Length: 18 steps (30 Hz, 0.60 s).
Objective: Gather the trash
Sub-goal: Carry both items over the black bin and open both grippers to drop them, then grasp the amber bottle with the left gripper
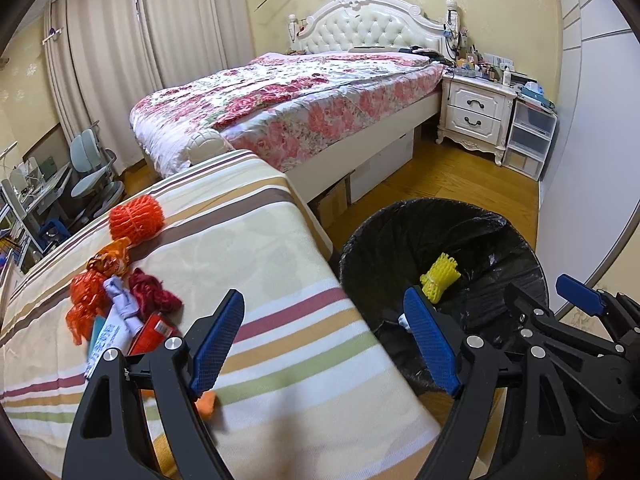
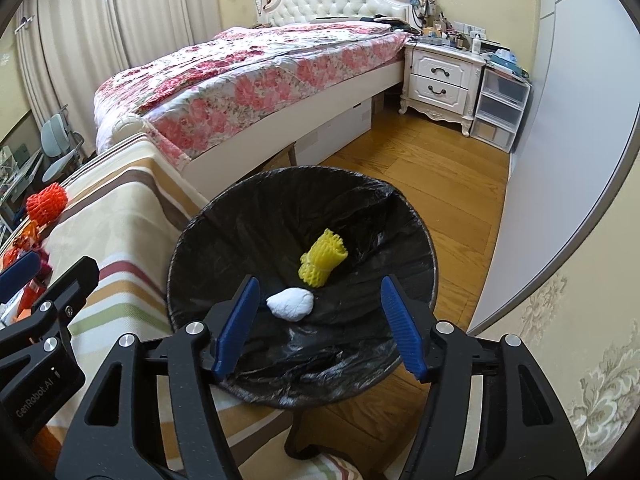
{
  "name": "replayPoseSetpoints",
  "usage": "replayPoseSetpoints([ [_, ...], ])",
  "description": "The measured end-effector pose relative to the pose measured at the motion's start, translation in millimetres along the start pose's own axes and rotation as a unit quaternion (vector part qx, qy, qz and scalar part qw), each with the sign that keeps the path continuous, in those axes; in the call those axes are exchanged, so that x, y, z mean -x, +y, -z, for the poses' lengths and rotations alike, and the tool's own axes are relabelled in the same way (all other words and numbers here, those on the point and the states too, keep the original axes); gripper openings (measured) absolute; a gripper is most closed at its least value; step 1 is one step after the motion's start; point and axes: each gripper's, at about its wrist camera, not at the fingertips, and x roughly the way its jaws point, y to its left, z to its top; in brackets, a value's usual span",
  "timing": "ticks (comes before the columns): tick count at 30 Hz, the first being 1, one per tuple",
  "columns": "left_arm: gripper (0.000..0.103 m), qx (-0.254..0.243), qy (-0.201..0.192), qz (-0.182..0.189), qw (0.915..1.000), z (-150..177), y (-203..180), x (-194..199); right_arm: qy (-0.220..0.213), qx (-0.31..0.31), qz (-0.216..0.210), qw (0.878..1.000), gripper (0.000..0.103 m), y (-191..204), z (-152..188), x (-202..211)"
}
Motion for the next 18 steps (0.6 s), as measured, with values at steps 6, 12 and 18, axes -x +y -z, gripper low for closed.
replayPoseSetpoints([
  [6, 0.079, 0.006, -0.001, -0.012, 0.9999, 16, 16, 19, 0.003, 0.018, -0.011, 1.0, 0.064, 15, 17, 16],
  [12, 0.079, 0.018, -0.001, -0.027, 0.9995, 33, 37, 36, 0.007, 0.027, -0.029, 0.999, 0.064, 27, 33, 30],
  [18, 0.079, 0.036, 0.002, -0.051, 0.9981, 52, 63, 49, 0.009, 0.043, -0.047, 0.998, 0.064, 41, 48, 41],
])
